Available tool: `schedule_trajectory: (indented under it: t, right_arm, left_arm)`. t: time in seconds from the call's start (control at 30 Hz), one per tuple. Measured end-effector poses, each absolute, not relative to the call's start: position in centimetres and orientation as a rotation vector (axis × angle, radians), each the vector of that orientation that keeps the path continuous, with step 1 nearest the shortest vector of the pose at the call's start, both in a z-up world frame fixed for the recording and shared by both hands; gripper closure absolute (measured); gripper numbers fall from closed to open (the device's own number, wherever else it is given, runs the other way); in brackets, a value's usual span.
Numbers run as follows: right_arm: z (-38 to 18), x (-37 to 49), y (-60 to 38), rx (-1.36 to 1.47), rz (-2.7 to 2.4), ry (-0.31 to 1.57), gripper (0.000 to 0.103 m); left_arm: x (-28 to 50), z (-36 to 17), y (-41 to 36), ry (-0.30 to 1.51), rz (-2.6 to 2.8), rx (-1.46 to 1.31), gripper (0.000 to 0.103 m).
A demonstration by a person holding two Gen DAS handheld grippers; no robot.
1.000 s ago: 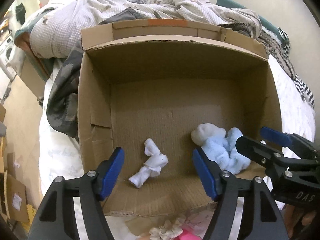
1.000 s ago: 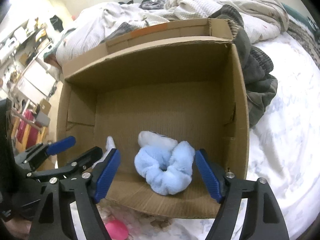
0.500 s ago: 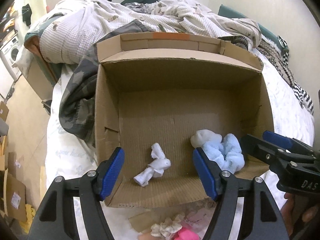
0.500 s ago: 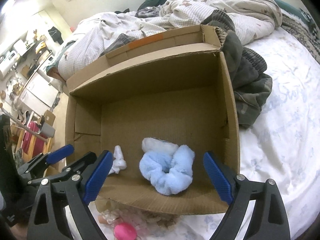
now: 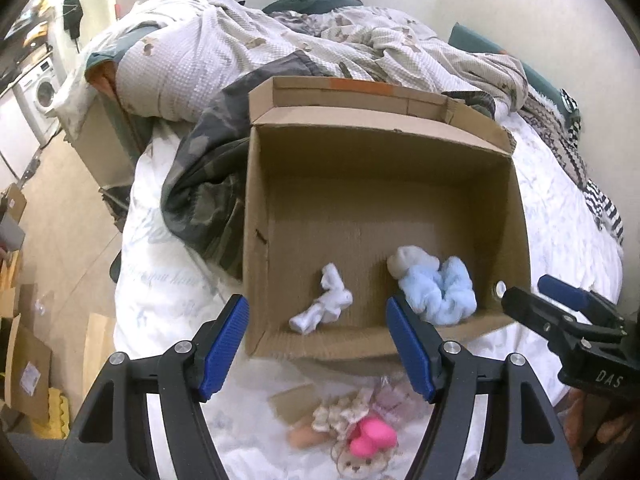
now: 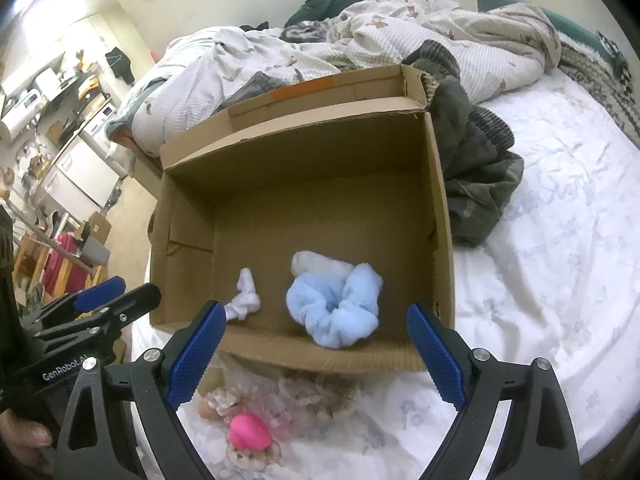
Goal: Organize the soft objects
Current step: 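Lower the right tool to the pink rubber toy and grasp it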
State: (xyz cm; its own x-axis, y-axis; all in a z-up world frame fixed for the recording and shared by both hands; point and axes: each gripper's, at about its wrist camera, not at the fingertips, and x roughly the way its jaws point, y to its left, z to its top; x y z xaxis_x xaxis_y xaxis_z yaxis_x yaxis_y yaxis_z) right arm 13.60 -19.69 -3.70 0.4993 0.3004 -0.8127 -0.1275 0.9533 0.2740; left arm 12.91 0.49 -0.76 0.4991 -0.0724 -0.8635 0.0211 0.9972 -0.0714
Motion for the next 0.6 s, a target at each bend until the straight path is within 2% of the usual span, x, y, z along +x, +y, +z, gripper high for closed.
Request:
schedule_trajectory:
  t: [0.6]
  right_arm:
    - [-4.9,7.1,-21.4,0.258,0.107,1.086,0.005]
  left_arm:
    - [6.9,-1.6,3.8,1.062,0.033,-0.086,0.034]
